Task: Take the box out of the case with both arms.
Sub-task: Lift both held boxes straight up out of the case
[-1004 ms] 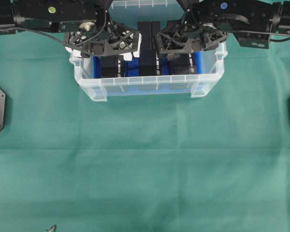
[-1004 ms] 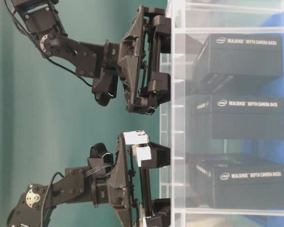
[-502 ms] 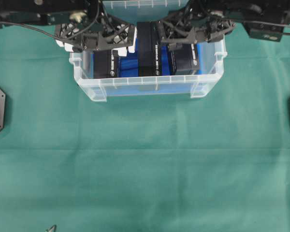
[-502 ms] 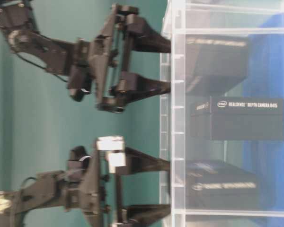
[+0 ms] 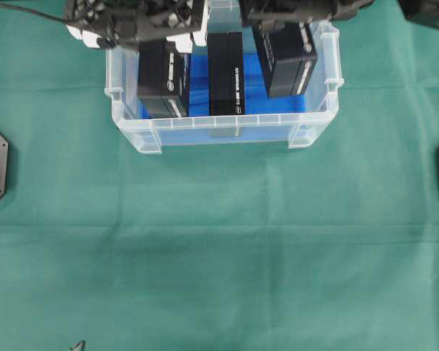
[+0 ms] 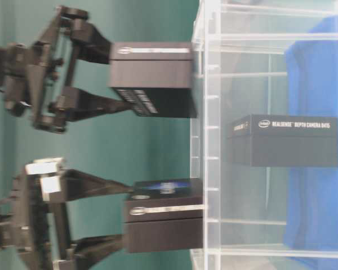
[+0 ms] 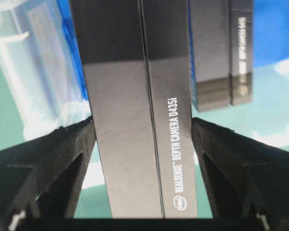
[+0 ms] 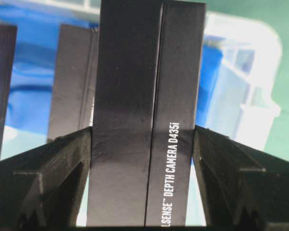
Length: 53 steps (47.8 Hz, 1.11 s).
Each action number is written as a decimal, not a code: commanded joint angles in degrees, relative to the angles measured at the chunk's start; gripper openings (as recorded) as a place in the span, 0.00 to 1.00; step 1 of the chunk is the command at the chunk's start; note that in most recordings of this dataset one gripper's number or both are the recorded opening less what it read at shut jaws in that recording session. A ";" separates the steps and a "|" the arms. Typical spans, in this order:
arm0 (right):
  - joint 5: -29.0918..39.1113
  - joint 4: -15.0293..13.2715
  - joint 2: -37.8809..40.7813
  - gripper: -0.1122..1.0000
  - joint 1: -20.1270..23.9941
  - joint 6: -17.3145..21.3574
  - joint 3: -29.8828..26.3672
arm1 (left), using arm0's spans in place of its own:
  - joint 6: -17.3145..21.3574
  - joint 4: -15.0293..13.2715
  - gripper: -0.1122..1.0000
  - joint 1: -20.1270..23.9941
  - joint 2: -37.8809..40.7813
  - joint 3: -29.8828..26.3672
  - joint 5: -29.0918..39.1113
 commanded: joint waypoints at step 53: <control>11.25 -4.22 -2.02 0.70 2.99 -3.34 -18.63 | 4.66 0.26 0.68 -0.26 4.13 -28.92 21.88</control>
